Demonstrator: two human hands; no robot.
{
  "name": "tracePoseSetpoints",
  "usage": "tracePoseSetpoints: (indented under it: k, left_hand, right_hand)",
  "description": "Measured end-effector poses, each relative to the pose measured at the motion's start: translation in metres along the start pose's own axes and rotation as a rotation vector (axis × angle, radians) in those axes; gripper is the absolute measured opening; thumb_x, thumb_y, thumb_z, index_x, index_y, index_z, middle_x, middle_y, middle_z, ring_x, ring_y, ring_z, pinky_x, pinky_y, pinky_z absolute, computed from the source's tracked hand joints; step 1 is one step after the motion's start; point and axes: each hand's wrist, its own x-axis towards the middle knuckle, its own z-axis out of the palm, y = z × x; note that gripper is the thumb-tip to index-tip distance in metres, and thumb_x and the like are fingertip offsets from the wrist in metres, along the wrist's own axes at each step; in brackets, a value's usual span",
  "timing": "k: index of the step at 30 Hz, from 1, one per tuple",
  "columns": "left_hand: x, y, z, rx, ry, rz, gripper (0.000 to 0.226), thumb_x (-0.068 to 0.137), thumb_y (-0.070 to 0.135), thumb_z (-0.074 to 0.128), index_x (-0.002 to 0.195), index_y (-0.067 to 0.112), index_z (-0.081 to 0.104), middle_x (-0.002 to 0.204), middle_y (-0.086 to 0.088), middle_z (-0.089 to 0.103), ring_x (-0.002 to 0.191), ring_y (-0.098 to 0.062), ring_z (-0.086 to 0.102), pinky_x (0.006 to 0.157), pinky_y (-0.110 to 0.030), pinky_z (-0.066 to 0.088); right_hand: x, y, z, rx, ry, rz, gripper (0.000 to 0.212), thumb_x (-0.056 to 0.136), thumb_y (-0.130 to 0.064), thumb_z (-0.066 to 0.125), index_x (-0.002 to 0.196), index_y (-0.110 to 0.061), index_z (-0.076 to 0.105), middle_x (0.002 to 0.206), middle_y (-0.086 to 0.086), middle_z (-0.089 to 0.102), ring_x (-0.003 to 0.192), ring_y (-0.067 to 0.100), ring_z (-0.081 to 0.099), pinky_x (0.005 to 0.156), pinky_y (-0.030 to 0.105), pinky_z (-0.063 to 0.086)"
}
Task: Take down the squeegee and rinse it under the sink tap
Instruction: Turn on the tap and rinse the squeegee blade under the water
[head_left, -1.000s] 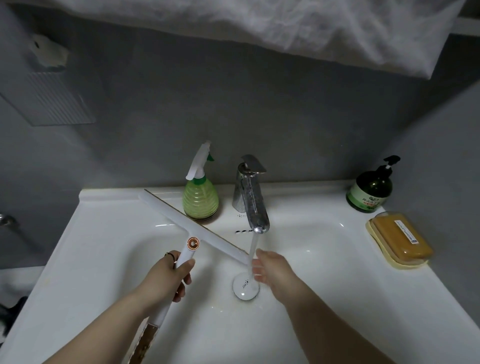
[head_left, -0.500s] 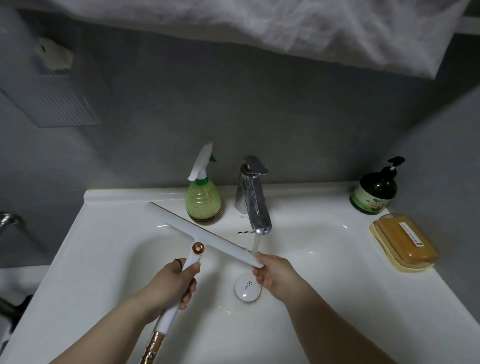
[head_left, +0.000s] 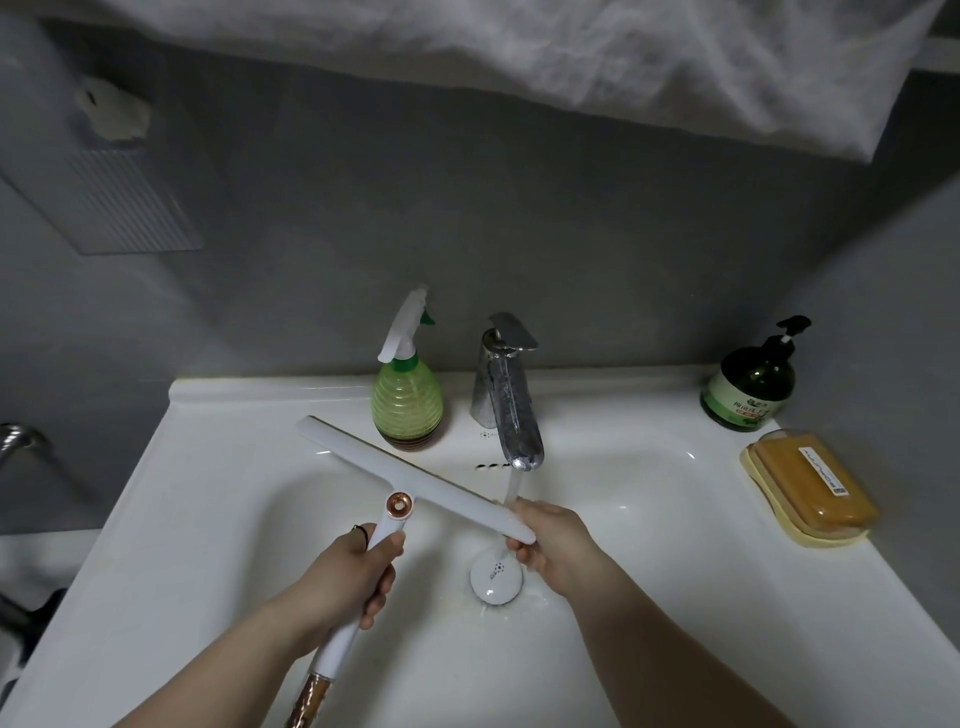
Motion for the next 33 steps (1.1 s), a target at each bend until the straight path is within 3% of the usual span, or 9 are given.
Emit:
tracePoseSetpoints:
  k: [7,12,15,19,23,28,33]
  left_hand:
    - [0.002,0.002,-0.003,0.014,0.008,-0.009,0.024,0.094,0.028,0.044,0.083,0.008,0.047,0.05,0.001,0.044,0.03,-0.009,0.037,0.032,-0.017,0.034]
    - [0.003,0.002,-0.002,0.041,-0.02,-0.013,0.023,0.094,0.031,0.043,0.082,0.011,0.048,0.053,-0.001,0.043,0.032,-0.009,0.037,0.033,-0.019,0.035]
    - [0.004,0.003,-0.005,0.063,-0.024,-0.009,0.023,0.094,0.028,0.043,0.08,0.01,0.046,0.051,0.001,0.044,0.031,-0.009,0.036,0.032,-0.018,0.034]
    - [0.003,0.007,-0.004,0.083,-0.038,0.002,0.023,0.095,0.027,0.044,0.079,0.011,0.045,0.046,0.004,0.043,0.031,-0.008,0.036,0.032,-0.018,0.034]
    - [0.003,0.01,-0.003,0.108,-0.052,0.02,0.022,0.094,0.026,0.044,0.079,0.01,0.044,0.041,0.006,0.044,0.03,-0.007,0.036,0.031,-0.017,0.033]
    - [0.003,0.008,-0.007,0.123,-0.053,0.003,0.023,0.094,0.027,0.044,0.079,0.01,0.046,0.04,0.006,0.045,0.03,-0.008,0.036,0.032,-0.018,0.034]
    - [0.001,0.008,-0.004,0.121,-0.079,0.004,0.022,0.095,0.026,0.043,0.08,0.01,0.045,0.04,0.007,0.045,0.03,-0.009,0.036,0.032,-0.018,0.033]
  right_hand:
    - [0.001,-0.004,0.001,-0.064,-0.086,0.003,0.009,0.085,-0.01,0.058,0.079,-0.007,0.052,0.061,0.003,0.04,0.048,0.01,0.035,0.038,0.013,0.03]
    - [0.004,-0.003,0.002,-0.156,-0.001,0.001,0.026,0.084,-0.019,0.06,0.062,-0.011,0.05,0.054,0.005,0.045,0.041,0.012,0.037,0.036,0.016,0.03]
    - [0.005,-0.001,0.001,-0.341,-0.003,-0.039,0.034,0.083,-0.029,0.06,0.056,-0.014,0.045,0.051,0.002,0.041,0.039,0.01,0.036,0.039,0.018,0.028]
    - [0.011,-0.001,0.001,-0.449,0.043,-0.051,0.035,0.083,-0.035,0.057,0.057,-0.014,0.047,0.049,0.001,0.036,0.021,0.006,0.029,0.03,0.012,0.02]
    - [0.011,0.001,0.001,-0.401,-0.006,-0.063,0.03,0.089,-0.028,0.047,0.062,-0.015,0.049,0.056,0.004,0.044,0.035,0.01,0.038,0.032,0.014,0.025]
    - [0.006,0.001,-0.002,-0.435,-0.123,-0.132,0.019,0.087,-0.027,0.057,0.072,-0.015,0.055,0.06,-0.003,0.046,0.044,0.006,0.042,0.034,0.012,0.03]
    - [0.01,0.002,0.001,-0.457,-0.029,-0.154,0.028,0.09,-0.028,0.047,0.064,-0.02,0.053,0.062,-0.001,0.041,0.051,0.012,0.04,0.039,0.017,0.033]
